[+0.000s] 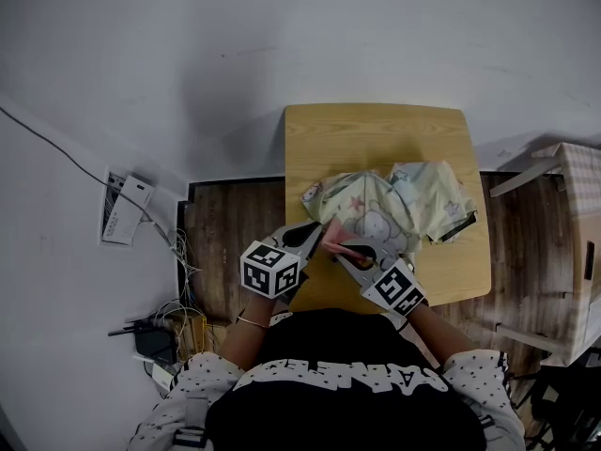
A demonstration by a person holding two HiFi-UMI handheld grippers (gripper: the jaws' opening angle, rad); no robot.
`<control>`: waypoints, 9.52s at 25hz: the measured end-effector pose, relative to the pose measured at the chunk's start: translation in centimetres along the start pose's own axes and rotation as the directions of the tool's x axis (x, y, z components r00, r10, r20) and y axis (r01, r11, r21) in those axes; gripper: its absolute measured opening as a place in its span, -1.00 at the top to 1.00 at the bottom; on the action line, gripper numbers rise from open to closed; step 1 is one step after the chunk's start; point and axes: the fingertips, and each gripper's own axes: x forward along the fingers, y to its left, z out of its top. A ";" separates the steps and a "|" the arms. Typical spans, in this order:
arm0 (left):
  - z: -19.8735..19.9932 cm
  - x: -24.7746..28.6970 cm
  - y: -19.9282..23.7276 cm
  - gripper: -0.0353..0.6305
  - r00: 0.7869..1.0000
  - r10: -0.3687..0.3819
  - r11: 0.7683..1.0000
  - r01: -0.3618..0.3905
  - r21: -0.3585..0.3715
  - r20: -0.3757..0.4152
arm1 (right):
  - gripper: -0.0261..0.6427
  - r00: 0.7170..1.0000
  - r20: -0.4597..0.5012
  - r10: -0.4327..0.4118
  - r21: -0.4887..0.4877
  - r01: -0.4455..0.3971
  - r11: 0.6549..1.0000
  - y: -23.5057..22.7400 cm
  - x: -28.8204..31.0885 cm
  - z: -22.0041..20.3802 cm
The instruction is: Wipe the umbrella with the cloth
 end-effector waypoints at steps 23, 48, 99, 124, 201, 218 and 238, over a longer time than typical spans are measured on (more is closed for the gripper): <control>0.0 -0.1 0.2 0.87 1.000 0.025 1.000 -0.025 -0.014 0.010 | 0.83 0.955 -0.003 -0.298 -0.115 0.295 0.948 -10.8 -1.5 1.3; -0.1 0.1 0.0 0.87 1.000 0.010 1.000 -0.010 -0.009 -0.013 | 0.83 0.983 -0.105 -0.148 -0.075 0.140 0.987 -5.4 -1.4 -3.1; -1.1 0.4 -0.1 0.87 1.000 0.001 0.999 -0.002 -0.045 -0.023 | 0.83 0.962 -0.036 -0.270 -0.475 0.221 0.852 -6.1 -3.5 2.9; -1.5 0.8 1.0 0.87 0.998 0.009 0.998 -0.012 -0.056 -0.058 | 0.83 0.926 -0.216 -0.310 -0.459 0.184 0.869 -7.6 -4.0 -2.6; -3.8 12.5 -14.7 0.80 0.990 0.134 0.852 -0.089 0.516 -0.051 | 0.83 0.776 0.092 -0.625 0.114 0.615 0.780 -10.9 -25.5 -6.7; -0.9 5.6 -9.6 0.89 0.973 0.182 0.934 -0.217 0.285 0.144 | 0.83 0.787 0.157 -0.596 0.197 0.567 0.800 -12.6 -22.3 -4.4; -0.4 0.9 -4.4 0.89 0.989 0.061 0.979 -0.086 0.187 0.133 | 0.83 0.839 0.189 -0.510 0.071 0.507 0.859 -12.3 -11.3 3.8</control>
